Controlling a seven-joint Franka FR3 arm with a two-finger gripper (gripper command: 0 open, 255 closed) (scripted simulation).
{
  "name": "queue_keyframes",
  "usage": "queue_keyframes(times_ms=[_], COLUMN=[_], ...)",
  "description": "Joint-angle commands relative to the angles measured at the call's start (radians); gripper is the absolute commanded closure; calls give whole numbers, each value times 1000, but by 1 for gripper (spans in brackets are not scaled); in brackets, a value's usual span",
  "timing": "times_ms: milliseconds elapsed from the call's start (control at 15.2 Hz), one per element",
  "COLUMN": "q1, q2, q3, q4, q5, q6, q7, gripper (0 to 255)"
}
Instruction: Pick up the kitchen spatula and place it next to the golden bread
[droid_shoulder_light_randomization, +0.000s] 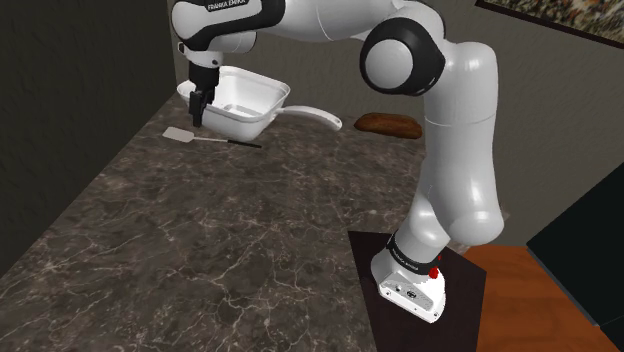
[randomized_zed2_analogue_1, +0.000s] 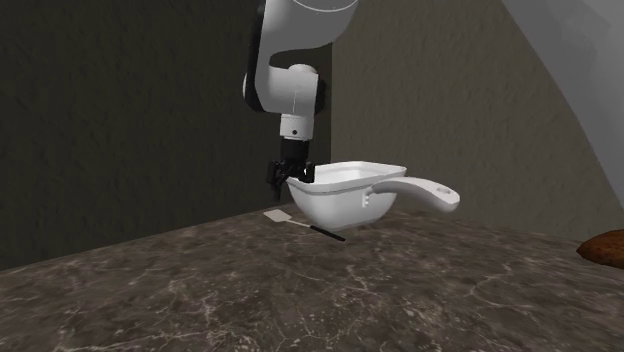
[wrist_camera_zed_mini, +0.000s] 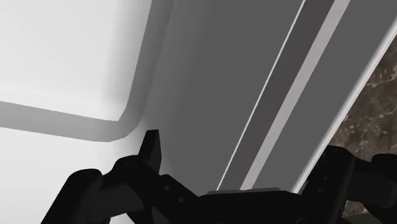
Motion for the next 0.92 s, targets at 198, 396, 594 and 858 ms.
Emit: queue_keyframes(times_ms=[198, 396, 594, 858], q1=[79, 128, 170, 182], q2=[42, 46, 50, 43], q3=[-122, -191, -253, -279], q4=[-40, -17, 8, 44], q5=[-82, -52, -25, -24], q6=[-19, -59, -99, -148], q7=[-42, -59, -74, -75], gripper=[255, 255, 255, 255])
